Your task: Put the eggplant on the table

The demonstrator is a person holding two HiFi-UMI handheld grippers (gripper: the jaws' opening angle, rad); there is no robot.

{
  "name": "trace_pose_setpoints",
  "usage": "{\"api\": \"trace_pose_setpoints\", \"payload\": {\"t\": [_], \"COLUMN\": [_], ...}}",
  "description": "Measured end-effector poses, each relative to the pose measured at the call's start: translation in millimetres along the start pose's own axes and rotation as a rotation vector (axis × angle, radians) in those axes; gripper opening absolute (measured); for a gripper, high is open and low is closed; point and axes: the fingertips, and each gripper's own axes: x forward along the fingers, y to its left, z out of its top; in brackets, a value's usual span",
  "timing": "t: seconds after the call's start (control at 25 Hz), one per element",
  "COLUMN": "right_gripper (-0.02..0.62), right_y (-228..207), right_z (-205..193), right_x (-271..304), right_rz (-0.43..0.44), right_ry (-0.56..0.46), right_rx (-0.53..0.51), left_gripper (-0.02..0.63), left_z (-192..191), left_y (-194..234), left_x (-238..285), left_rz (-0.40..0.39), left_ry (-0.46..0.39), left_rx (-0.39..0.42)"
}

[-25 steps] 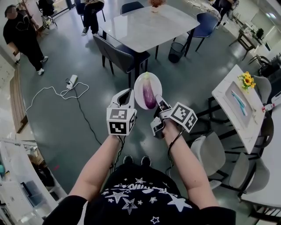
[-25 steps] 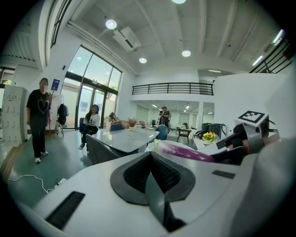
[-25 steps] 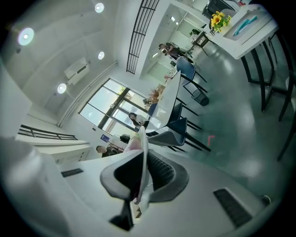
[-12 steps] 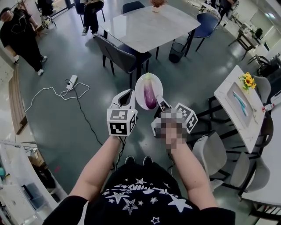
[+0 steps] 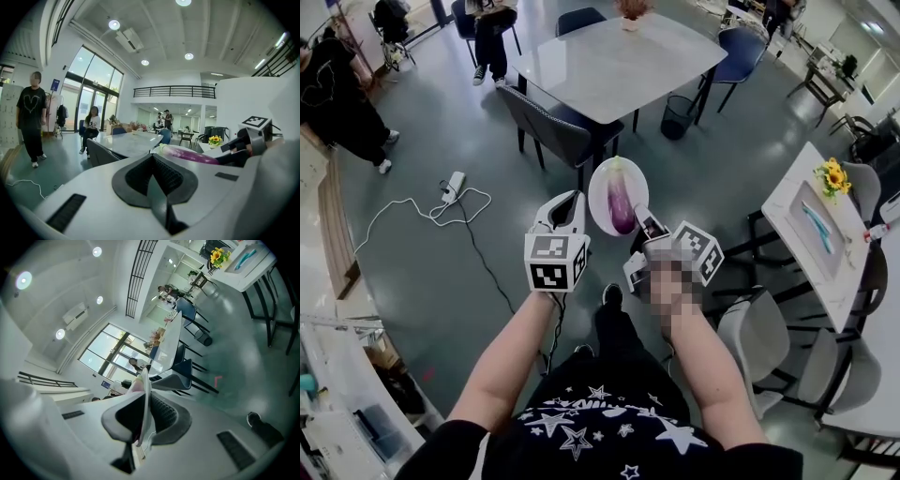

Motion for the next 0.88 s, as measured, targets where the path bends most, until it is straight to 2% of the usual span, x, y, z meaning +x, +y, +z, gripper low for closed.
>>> {"api": "trace_pose_setpoints", "payload": {"t": [0.4, 0.88], "right_gripper": [0.029, 0.029], "right_y": [-21, -45], "right_z": [65, 172], "right_x": [93, 177], "right_rz": [0.029, 0.054], "right_ry": [0.036, 0.046], "right_rx": [0.022, 0.039], "left_gripper": [0.006, 0.006], "left_z": [23, 62], "left_y": [35, 35], "left_x": [94, 225], "left_rz": [0.052, 0.063], "left_ry": [0.013, -0.001], "left_rx": [0.024, 0.039]}}
